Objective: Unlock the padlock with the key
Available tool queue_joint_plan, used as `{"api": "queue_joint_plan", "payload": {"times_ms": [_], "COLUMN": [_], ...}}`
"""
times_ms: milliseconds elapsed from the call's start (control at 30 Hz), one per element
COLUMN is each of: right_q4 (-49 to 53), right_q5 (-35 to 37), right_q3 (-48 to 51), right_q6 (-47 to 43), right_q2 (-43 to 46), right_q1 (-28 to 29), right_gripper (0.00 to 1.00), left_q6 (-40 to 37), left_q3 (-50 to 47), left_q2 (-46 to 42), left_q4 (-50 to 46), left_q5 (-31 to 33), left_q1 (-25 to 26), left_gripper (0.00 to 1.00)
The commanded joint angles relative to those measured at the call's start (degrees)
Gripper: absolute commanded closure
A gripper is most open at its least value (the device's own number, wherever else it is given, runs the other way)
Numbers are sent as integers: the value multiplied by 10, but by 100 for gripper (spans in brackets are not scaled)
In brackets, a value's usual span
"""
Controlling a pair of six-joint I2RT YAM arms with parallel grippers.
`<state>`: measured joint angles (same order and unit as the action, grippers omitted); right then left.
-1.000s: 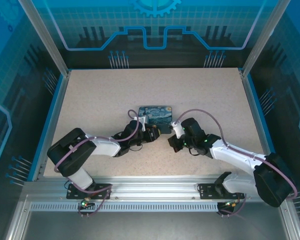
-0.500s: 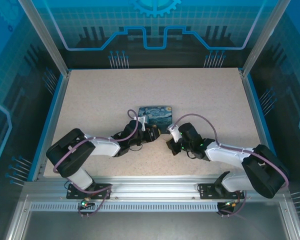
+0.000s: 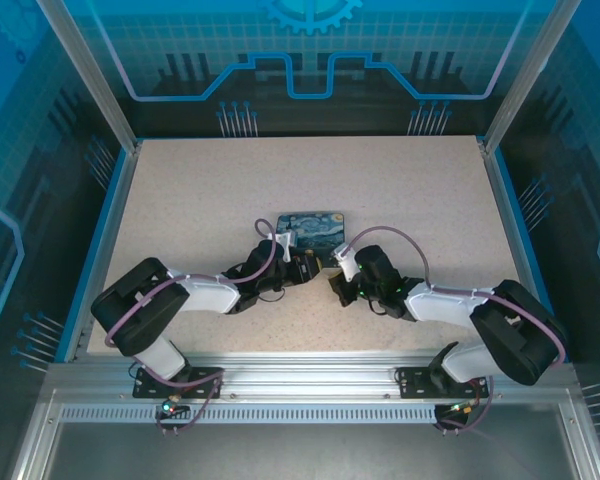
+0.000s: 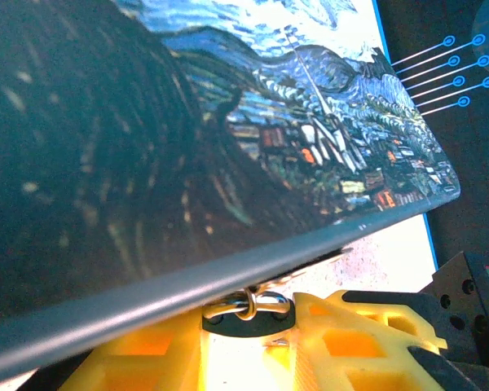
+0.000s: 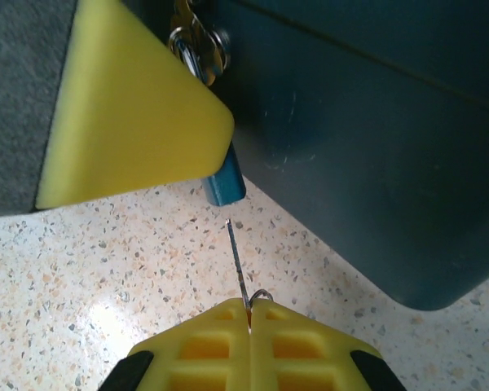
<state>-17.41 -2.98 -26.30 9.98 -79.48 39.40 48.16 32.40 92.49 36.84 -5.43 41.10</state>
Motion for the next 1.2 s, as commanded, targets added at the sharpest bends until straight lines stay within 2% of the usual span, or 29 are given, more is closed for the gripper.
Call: {"api": "queue_joint_plan", "payload": {"times_ms": [0,1167], "right_q4": [-34,-108], "right_q5": [6,-9], "right_q3": [6,42], "right_q6": [-7,5], "right_q2": [-6,-8], "right_q1": [9,-8], "right_gripper": [100,100], "left_q6": [8,20], "left_q3": [-1,-1], "left_q2": [-22,-15], "left_q4": [24,26], "left_q5": [-12,-15], "left_q1": [2,1], "left_gripper": [72,72]}}
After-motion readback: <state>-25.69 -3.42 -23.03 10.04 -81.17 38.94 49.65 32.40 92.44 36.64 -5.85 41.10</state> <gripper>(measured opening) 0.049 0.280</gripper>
